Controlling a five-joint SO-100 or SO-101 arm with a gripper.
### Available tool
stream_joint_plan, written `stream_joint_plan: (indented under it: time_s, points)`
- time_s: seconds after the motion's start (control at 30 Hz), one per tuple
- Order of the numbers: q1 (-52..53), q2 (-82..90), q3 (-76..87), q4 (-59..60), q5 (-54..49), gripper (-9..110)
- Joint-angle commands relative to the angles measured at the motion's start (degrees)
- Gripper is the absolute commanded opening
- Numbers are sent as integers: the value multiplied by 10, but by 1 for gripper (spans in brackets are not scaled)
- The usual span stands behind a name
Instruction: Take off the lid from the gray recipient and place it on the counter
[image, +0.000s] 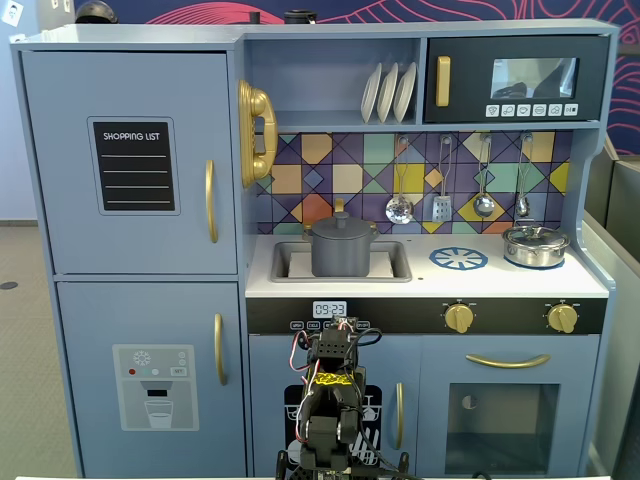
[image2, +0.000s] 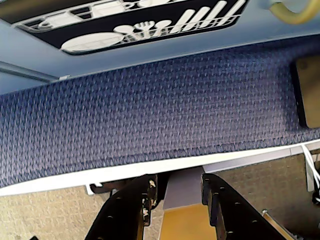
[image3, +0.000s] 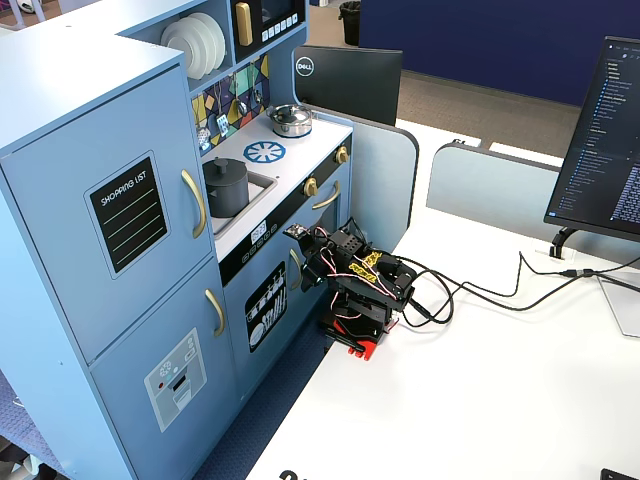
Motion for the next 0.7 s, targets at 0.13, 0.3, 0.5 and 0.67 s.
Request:
stream_joint_plan:
  time_s: [0.13, 0.3, 0.5, 0.67]
  points:
    - [0, -40, -253, -4, 12, 0]
    - [15, -113, -397, -144, -34, 0]
    - [-4, -174, -461, -384, -33, 0]
    - [-21, -214, -467, -533, -15, 6]
